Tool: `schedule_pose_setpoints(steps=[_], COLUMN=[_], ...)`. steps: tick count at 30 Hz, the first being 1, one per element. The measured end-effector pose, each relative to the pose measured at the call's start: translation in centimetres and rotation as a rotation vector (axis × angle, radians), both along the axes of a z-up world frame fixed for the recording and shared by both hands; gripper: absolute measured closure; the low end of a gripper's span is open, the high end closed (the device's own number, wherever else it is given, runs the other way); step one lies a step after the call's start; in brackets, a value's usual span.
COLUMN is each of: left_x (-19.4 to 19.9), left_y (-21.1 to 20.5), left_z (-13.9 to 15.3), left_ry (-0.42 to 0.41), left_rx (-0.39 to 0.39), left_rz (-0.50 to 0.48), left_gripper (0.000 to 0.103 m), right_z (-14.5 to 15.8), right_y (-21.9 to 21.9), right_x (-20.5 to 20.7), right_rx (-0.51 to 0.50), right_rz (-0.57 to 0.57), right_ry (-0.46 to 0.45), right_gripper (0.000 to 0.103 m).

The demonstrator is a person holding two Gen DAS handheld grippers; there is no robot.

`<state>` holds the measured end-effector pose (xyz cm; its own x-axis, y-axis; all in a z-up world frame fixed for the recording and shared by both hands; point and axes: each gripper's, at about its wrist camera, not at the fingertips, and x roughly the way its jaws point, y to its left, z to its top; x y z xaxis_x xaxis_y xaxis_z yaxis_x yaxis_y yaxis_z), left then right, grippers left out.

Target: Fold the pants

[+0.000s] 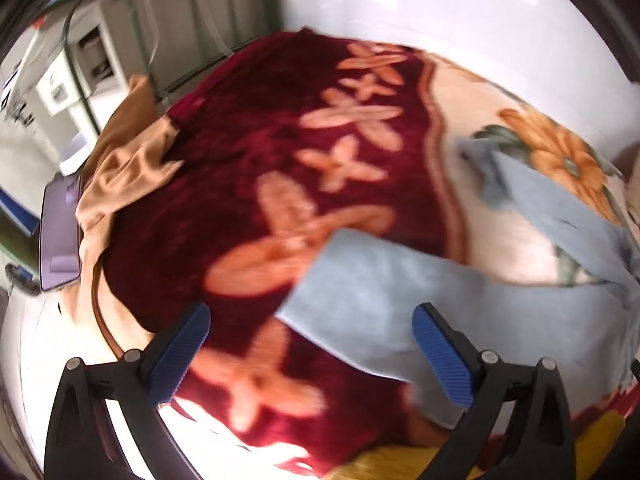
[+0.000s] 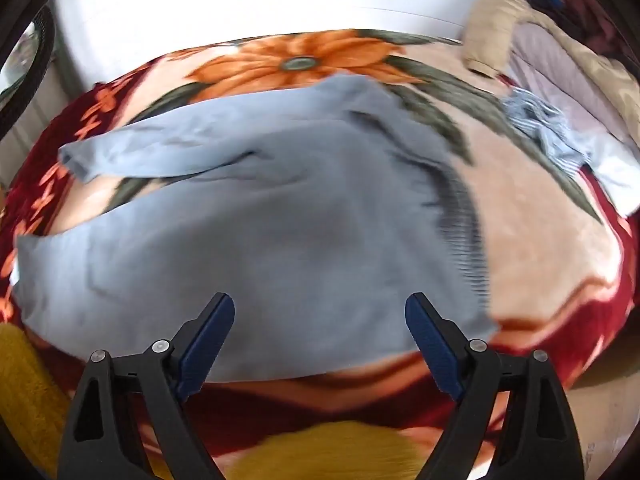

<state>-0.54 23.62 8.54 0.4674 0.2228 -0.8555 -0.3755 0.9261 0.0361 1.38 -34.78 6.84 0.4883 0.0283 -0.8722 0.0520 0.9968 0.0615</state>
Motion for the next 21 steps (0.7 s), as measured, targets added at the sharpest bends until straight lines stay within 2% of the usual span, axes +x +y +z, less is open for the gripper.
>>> schedule_pose_setpoints(steps=[5,9,13,17,21], left_x=[0.5,0.9,1.4,1.9,2.2], left_y=[1.8,1.9,1.7,1.7,1.5], left_z=[-2.3,-3.7,-4.7,-5.5,-5.9], left_ry=[0.028,0.037,0.049,0.065,0.069], left_rx=[-0.008,-0.035,-0.041,-0.038,-0.039], left_rz=[0.031,0.034,0.029,0.026,0.017], left_gripper=[0.0,0.0,0.001,0.002,0.002], right_z=[-0.5,-0.5,-1.5,-2.8,-3.5], right_y=[-4.9,-7.9,-9.6,-10.9,-11.8], right_x=[0.6,0.6,1.5,3.2,4.8], right_rx=[-0.033,-0.067,-0.045,-0.072,-0.017], right_rz=[-0.087,-0.128,-0.12,-0.134,-0.158], right_ry=[0.059,0.057,0.079,0.12,0.121], right_gripper=[0.013,0.013,0.013,0.014,0.015])
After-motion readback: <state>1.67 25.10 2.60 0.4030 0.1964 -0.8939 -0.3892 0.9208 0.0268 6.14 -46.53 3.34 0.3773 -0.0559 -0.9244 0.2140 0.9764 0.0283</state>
